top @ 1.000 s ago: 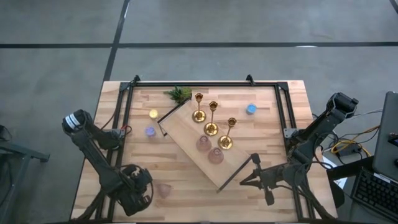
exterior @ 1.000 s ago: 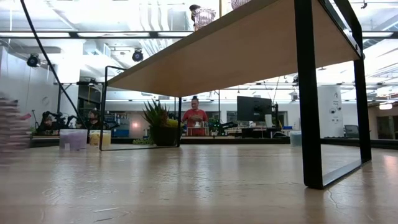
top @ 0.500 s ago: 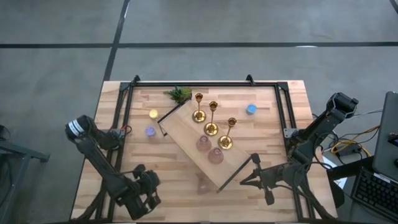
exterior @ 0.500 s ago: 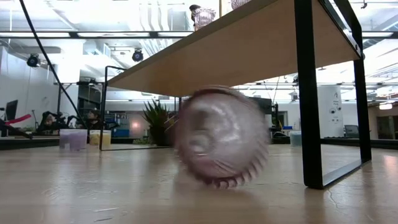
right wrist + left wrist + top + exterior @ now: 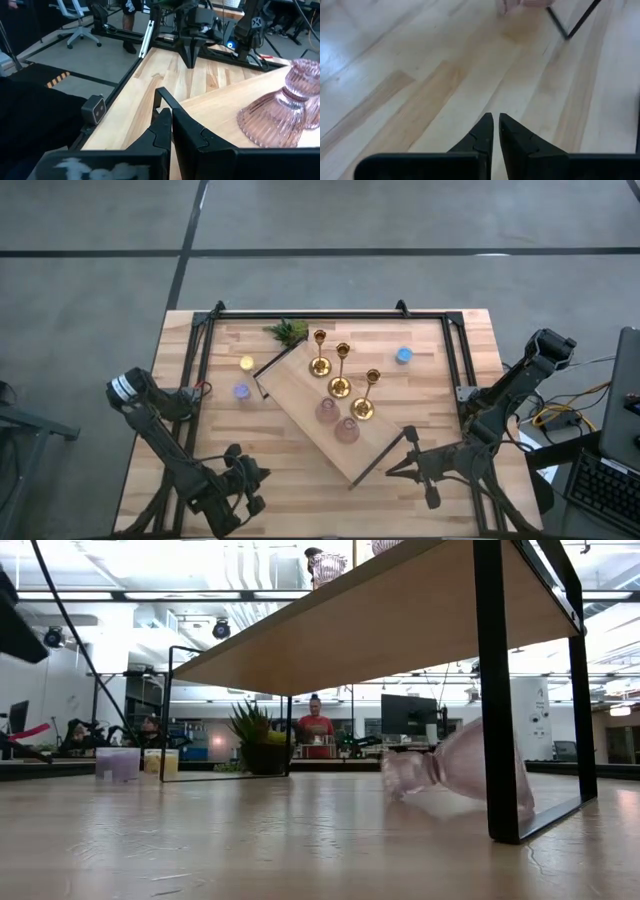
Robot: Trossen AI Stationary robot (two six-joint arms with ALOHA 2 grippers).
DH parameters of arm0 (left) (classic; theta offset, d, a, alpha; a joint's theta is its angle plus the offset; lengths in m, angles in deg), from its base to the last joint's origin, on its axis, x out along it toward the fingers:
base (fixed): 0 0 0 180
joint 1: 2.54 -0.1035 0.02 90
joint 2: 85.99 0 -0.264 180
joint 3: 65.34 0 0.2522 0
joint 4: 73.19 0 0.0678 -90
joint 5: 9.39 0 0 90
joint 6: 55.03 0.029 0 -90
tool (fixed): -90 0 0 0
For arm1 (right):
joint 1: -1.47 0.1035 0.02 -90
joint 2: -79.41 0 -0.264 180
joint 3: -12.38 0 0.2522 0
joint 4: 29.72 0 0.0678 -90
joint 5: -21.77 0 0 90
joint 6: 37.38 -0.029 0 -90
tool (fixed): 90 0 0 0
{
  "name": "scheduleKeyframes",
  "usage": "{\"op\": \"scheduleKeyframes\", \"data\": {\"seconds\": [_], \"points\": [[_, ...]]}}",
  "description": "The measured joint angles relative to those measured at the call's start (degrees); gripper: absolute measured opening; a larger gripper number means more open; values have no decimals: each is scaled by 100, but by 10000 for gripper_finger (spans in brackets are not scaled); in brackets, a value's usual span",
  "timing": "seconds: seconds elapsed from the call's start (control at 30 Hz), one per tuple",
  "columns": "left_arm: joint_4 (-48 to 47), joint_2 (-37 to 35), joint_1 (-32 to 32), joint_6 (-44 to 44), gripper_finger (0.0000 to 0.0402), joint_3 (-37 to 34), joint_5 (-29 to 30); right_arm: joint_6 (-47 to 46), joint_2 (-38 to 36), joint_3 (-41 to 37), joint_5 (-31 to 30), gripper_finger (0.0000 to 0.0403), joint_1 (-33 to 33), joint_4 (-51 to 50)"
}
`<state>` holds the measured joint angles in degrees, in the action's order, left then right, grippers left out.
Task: Pick & Place candle stick holders
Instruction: Put the pink glass candle holder on the shelf aligned with the other pink glass candle holders
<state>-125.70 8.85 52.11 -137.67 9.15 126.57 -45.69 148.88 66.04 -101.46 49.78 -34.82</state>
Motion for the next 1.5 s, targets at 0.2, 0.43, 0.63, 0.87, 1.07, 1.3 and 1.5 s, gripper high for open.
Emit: {"op": "scheduleKeyframes", "data": {"seconds": [0.2, 0.43, 0.63, 0.87, 1.07, 1.3, 1.5], "points": [[139, 0, -9, -17, 35, -91, 572, -187, -7, 0, -143, 8, 4, -44], [308, 4, -9, -22, 35, -217, 895, -604, -311, 0, -215, 8, 8, -288], [362, 4, -20, -30, 35, -295, 1227, -1061, -683, 2, -869, 8, 17, -820], [417, 4, -28, 11, 35, -295, 1608, -1416, -820, 2, -1154, 8, 17, -1199], [397, 4, -35, 157, 35, -295, 1433, -1410, -769, 0, -1195, 8, 15, -1197], [425, 4, -59, 331, 35, -295, 1595, -1407, -668, -17, -1193, 8, 15, -1216], [425, 4, -66, 464, 35, -295, 1730, -1407, -662, -20, -1193, 8, 11, -1210]]}}
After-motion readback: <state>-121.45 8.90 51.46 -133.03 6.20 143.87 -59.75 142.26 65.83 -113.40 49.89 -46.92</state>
